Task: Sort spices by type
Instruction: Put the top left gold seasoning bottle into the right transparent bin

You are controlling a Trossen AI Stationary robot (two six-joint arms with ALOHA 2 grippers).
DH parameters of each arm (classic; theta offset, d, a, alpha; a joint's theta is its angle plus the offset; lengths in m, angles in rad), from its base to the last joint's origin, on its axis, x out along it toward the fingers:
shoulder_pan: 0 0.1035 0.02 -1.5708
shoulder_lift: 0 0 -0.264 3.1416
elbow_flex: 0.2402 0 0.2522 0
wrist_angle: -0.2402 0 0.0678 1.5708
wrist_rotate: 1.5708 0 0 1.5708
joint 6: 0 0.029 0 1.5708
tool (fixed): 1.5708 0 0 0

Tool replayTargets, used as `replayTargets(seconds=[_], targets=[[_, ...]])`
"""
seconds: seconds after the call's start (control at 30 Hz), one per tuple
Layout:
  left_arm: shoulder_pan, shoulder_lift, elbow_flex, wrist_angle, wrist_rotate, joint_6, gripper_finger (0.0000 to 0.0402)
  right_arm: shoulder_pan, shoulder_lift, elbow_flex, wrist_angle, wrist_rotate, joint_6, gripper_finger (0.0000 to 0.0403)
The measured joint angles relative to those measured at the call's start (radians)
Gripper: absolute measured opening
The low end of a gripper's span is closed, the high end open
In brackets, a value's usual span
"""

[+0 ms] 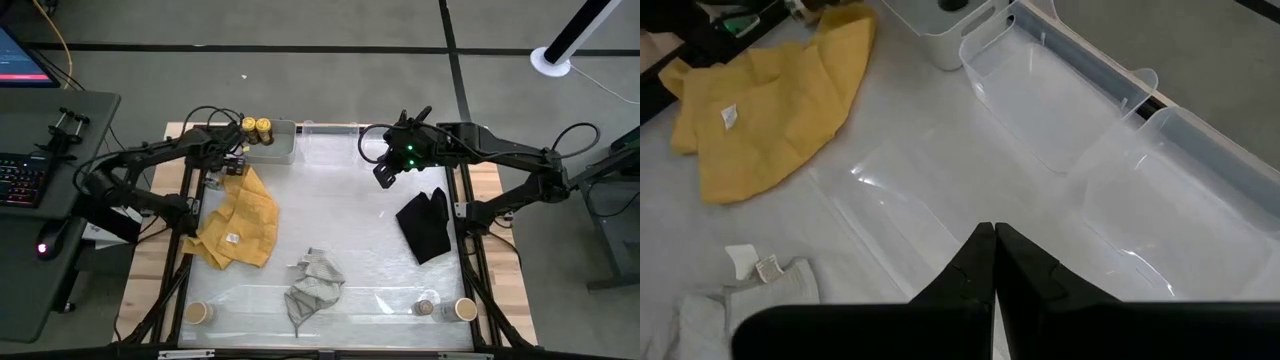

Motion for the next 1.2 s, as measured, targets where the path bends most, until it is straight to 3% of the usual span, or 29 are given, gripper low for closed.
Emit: replayTargets(seconds=[0.37,0.53,0.6,0.8,0.93,1.2], targets=[[-0.013,0.128,-0.002,-0.002,0.064,0.024,0.0299,0.0,0.0,0.0,-0.001,-0.001,0.002,0.0],[-0.044,0.122,-0.002,-0.012,0.032,0.058,0.0261,0.0,0.0,0.0,-0.001,-0.002,0.002,0.0],[-0.054,0.089,-0.002,-0.031,0.014,0.058,0.0238,0.0,0.0,0.0,-0.002,-0.002,0.002,0.0],[-0.062,-0.09,-0.002,-0.131,0.012,0.062,0.0238,0.0,0.0,0.0,0.0,-0.002,0.002,0.0],[-0.081,-0.266,0.014,-0.195,0.074,0.099,0.0238,0.0,0.0,0.0,0.026,-0.003,-0.012,0.0],[-0.238,-0.533,0.161,-0.184,0.203,0.167,0.0238,0.0,0.0,0.0,0.209,-0.004,-0.255,0.0]])
